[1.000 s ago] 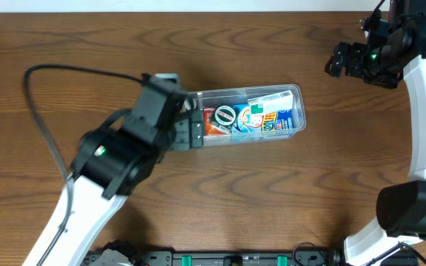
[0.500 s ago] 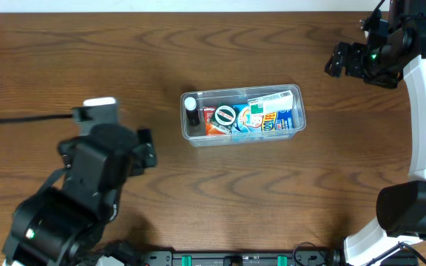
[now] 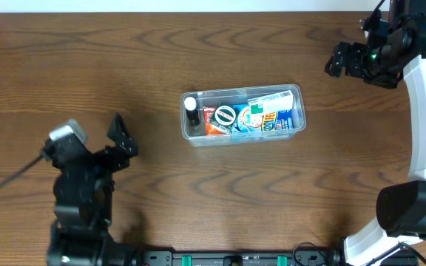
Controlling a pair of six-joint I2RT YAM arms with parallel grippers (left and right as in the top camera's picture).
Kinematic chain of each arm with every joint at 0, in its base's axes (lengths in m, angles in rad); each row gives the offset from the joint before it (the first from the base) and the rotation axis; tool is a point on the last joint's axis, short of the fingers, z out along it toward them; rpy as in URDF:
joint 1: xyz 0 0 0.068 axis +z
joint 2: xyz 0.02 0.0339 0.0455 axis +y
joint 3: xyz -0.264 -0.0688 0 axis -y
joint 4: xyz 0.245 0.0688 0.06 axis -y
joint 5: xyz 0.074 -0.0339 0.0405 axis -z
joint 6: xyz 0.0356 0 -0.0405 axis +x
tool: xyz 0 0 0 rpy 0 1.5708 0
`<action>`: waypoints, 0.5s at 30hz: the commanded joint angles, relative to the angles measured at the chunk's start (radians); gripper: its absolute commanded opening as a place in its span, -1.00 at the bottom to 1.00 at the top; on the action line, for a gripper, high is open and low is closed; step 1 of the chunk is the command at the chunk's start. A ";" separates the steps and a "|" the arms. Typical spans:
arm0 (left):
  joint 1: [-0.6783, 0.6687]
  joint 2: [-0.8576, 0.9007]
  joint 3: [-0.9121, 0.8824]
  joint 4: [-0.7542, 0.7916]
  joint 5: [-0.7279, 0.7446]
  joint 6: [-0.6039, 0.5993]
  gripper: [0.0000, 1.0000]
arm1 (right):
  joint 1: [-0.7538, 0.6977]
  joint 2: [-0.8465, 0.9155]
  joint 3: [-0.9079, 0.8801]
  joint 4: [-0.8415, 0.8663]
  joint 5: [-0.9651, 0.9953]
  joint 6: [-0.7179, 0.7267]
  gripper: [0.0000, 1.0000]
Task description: Pack container
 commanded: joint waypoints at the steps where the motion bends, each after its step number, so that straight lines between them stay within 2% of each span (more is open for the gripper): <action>1: 0.050 -0.099 -0.153 0.116 0.187 0.025 0.96 | 0.008 -0.003 0.012 -0.001 -0.005 0.014 0.99; 3: 0.073 -0.157 -0.249 0.213 0.244 0.044 0.96 | 0.008 -0.003 0.012 -0.001 -0.005 0.014 0.98; 8: 0.109 -0.267 -0.410 0.343 0.300 0.067 0.96 | 0.008 -0.003 0.012 -0.001 -0.005 0.014 0.99; 12: 0.132 -0.350 -0.506 0.370 0.318 0.076 0.96 | 0.008 -0.003 0.012 -0.001 -0.004 0.014 0.99; 15: 0.148 -0.402 -0.549 0.371 0.363 0.143 0.96 | 0.008 -0.003 0.012 -0.001 -0.005 0.014 0.99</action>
